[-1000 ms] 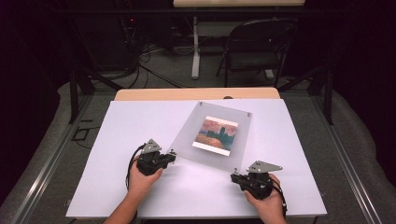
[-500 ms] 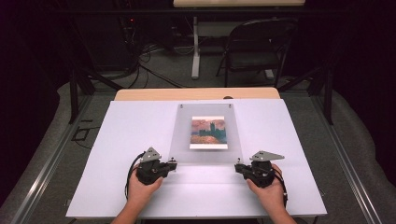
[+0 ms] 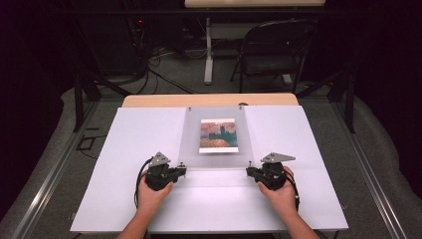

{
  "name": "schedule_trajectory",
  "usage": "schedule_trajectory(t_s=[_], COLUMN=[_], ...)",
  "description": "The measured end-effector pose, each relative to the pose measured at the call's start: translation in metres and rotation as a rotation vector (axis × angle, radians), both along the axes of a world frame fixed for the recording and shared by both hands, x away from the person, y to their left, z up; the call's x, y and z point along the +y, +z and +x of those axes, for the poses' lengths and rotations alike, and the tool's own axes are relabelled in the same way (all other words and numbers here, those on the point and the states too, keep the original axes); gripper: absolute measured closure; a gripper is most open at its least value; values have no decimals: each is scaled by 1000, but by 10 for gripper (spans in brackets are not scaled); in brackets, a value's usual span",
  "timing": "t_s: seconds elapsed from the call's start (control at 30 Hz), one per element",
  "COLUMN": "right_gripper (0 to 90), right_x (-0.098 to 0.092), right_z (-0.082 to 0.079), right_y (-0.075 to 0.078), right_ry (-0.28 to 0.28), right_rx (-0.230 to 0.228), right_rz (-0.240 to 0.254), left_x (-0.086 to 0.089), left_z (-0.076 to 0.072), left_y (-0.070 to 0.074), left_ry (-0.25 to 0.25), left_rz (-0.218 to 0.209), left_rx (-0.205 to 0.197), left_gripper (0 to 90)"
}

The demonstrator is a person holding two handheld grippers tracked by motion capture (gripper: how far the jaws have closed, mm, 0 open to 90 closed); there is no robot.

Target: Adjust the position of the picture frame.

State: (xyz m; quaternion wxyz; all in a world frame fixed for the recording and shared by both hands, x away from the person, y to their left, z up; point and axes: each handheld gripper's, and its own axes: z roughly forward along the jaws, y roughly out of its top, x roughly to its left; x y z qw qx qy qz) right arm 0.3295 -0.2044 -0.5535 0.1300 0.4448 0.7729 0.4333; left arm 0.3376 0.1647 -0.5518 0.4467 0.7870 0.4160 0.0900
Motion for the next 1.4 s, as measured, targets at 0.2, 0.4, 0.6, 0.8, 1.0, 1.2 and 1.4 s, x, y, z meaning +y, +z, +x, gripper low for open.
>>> schedule_trajectory(t_s=[0.2, 0.4, 0.6, 0.8, 1.0, 1.2, 1.4], right_gripper=[847, 845, 841, 841, 830, 692, 514], right_x=[0, 1, 0, 0, -2, -4, -2], right_z=[8, 10, 11, 10, 9, 6, -6], right_y=[0, -4, -6, -8, -10, -9, -4], right_ry=[-17, -19, -25, -32, -45, -36, -14], right_rx=[3, 8, 16, 13, 29, 35, -1], right_rz=[17, 16, 32, 36, 67, 85, 32], left_x=[1, 2, 1, 1, 2, 2, 4], left_z=[5, 8, 8, 7, 6, -2, -10], left_y=[-1, -3, -6, -6, -6, -2, 2], left_ry=[9, 11, 19, 18, 33, 33, 36], left_rz=[-13, -11, -23, -21, -38, -57, -51], left_rx=[3, 11, 12, 11, 6, 4, -26], left_gripper=[851, 847, 845, 841, 807, 623, 458])
